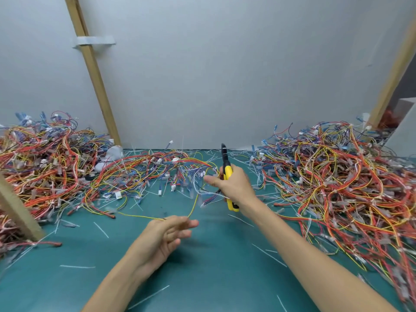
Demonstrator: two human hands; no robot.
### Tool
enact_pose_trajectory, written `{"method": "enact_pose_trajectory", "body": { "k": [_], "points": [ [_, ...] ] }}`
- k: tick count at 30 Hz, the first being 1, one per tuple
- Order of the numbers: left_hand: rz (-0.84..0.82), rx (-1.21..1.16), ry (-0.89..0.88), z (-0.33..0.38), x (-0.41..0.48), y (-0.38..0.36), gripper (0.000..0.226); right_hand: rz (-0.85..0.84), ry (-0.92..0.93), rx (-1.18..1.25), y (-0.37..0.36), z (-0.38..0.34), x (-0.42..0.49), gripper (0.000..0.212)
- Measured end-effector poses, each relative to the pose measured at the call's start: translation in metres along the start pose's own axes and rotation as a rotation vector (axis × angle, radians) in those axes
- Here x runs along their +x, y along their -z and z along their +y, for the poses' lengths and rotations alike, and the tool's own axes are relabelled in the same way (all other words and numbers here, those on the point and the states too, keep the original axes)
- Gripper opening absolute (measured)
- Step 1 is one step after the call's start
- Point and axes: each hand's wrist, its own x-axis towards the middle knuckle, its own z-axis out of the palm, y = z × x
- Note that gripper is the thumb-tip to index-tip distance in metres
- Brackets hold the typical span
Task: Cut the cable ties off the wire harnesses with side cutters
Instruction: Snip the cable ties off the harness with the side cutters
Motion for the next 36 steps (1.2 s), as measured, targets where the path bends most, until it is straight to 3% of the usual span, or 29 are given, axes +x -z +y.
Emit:
{"method": "enact_pose_trajectory", "body": {
  "k": [3, 7, 9, 14, 17, 20, 24, 27, 32, 36],
  "points": [
    [-0.032, 0.046, 0.036, 0.002, -0.007, -0.018, 0.023, 0.154, 0.027, -0.089, 0.001, -0.001, -0.006, 0.045],
    [-0.216, 0.601, 0.116, 0.007, -0.03, -0.027, 0.055, 0.169, 0.042, -0.161, 0.017, 0.001, -0.011, 0.05],
    [-0.274, 0.841, 0.038, 0.011, -0.041, -0.027, 0.051, 0.17, 0.048, -0.216, 0.025, 0.003, -0.014, 0.052],
    [0.176, 0.991, -0.797, 0.017, -0.024, -0.044, 0.014, 0.169, 0.071, -0.257, 0.031, 0.007, -0.022, 0.053],
    [0.266, 1.099, -0.755, 0.004, 0.008, -0.056, 0.015, 0.12, 0.01, -0.157, 0.03, 0.007, -0.025, 0.05],
    [0.191, 0.866, -0.662, -0.009, 0.028, -0.063, 0.022, 0.035, -0.118, 0.052, 0.031, 0.011, -0.025, 0.049],
    [0.25, 0.759, -0.757, -0.012, 0.039, -0.063, 0.028, -0.006, -0.176, 0.001, 0.036, 0.017, -0.025, 0.05],
    [0.297, 0.861, -0.828, -0.015, 0.039, -0.064, 0.034, 0.014, -0.165, -0.136, 0.033, 0.019, -0.026, 0.053],
    [0.445, 0.998, -0.985, -0.016, 0.027, -0.061, 0.045, 0.032, -0.236, -0.027, 0.03, 0.015, -0.02, 0.054],
    [0.585, 1.319, -1.268, -0.009, 0.024, -0.056, 0.04, 0.068, -0.209, -0.115, 0.03, 0.013, -0.018, 0.056]
  ]
}}
